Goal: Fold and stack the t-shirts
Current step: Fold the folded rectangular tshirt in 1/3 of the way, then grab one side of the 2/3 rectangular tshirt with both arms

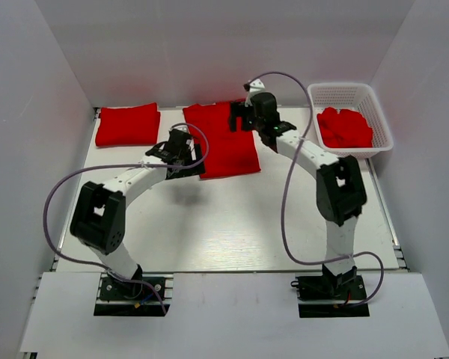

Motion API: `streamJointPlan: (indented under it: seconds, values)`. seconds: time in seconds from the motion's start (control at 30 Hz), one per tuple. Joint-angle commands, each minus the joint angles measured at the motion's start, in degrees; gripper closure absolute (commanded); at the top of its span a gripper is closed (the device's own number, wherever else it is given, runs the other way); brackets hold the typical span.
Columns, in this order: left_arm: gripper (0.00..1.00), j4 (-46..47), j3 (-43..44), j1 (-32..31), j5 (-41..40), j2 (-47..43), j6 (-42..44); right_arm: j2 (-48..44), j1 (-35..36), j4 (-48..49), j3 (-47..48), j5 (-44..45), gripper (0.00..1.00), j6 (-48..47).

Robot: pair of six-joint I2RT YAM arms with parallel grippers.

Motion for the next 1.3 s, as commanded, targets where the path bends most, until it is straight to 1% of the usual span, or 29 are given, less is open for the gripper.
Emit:
streamJointPlan:
  seconds: [0.0, 0.03, 0.13, 0.17, 0.27, 0.43, 0.6, 0.67, 0.73, 0.83, 0.87, 0.9, 0.93, 0.97, 1.0, 1.03, 1.07, 1.13, 1.17, 1.2, 1.23, 1.27]
  values:
    - [0.00, 1.5, 5.9, -0.4, -0.7, 5.4, 0.7, -5.6, -1.2, -8.5, -8.0, 5.0, 0.10, 3.3]
    - [0.00, 1.5, 7.1, -0.4, -0.7, 6.8, 1.2, -7.8, -1.5, -11.8, -10.2, 4.9, 0.10, 4.5]
    - [0.00, 0.8, 10.3, -0.9, -0.7, 11.6, 1.2, -9.2, -2.6, -14.9, -13.0, 4.2, 0.10, 5.7]
    - [0.00, 0.3, 11.5, -0.9, -1.2, 12.7, 1.2, -9.1, -2.9, -19.0, -13.5, 3.8, 0.10, 6.1]
    - [0.00, -0.4, 12.0, -0.9, -1.9, 14.9, 0.6, -8.7, -3.7, -22.0, -14.8, 3.6, 0.10, 6.4]
    - [0.00, 2.8, 10.2, -0.4, -2.5, 15.6, -0.5, -6.9, -4.9, -22.7, -16.0, 3.2, 0.10, 6.3]
    - [0.00, 1.0, 11.6, -0.4, -4.5, 17.9, -1.0, -4.1, -5.3, -22.9, -15.6, 1.0, 0.10, 5.8]
    - [0.00, 1.0, 12.1, -0.4, -4.5, 18.4, -0.3, -3.2, -5.3, -22.7, -15.7, 0.8, 0.10, 5.8]
    - [0.00, 2.1, 11.6, -0.9, -2.5, 19.0, 0.3, -2.3, -5.5, -22.9, -15.5, 0.1, 0.10, 5.8]
    - [0.06, 2.9, 10.4, -0.9, 0.0, 19.6, 0.3, -1.1, -5.3, -22.8, -15.6, -0.9, 0.10, 5.7]
    - [0.11, 3.6, 9.8, -0.9, 0.5, 20.1, 0.3, -1.0, -5.1, -22.6, -15.9, -1.0, 0.10, 5.8]
    - [0.12, 3.6, 9.8, -0.9, 1.4, 20.6, 0.3, -0.6, -5.1, -22.3, -16.1, -1.1, 0.10, 6.1]
    - [0.15, 4.2, 9.2, -0.9, 1.4, 20.6, 0.8, -0.4, -5.3, -21.9, -16.7, -1.9, 0.19, 6.3]
    - [0.22, 4.7, 9.2, -0.9, 2.4, 20.6, 0.8, 0.0, -5.3, -21.7, -16.8, -2.3, 0.26, 6.3]
    - [0.25, 4.7, 8.6, -0.9, 2.9, 21.3, 0.8, 0.3, -5.4, -21.2, -17.2, -2.8, 0.32, 6.5]
    - [0.30, 4.7, 8.6, -0.9, 3.9, 21.3, 0.8, 0.3, -5.1, -21.1, -17.4, -5.3, 0.47, 6.5]
    - [0.37, 6.0, 7.9, -0.9, 5.4, 21.8, 0.8, 0.5, -5.1, -20.5, -17.6, -5.7, 0.55, 6.9]
    - [0.44, 7.0, 6.4, -0.9, 6.7, 21.8, 0.8, 0.7, -5.1, -20.1, -17.8, -7.9, 0.73, 7.0]
    - [0.49, 7.6, 6.4, -0.9, 7.9, 21.8, 0.8, 0.4, -5.1, -19.5, -18.3, -8.1, 0.87, 7.1]
    - [0.60, 8.4, 5.6, -0.9, 7.9, 21.8, 0.8, 0.3, -5.0, -19.4, -18.4, -8.9, 0.94, 7.2]
    - [0.67, 8.4, 5.6, -0.9, 8.7, 21.8, 0.3, -0.3, -5.0, -18.7, -19.0, -9.2, 1.00, 7.2]
    - [0.77, 8.9, 5.6, -0.9, 9.2, 21.8, 0.3, -1.0, -5.2, -18.4, -19.4, -10.3, 1.00, 7.4]
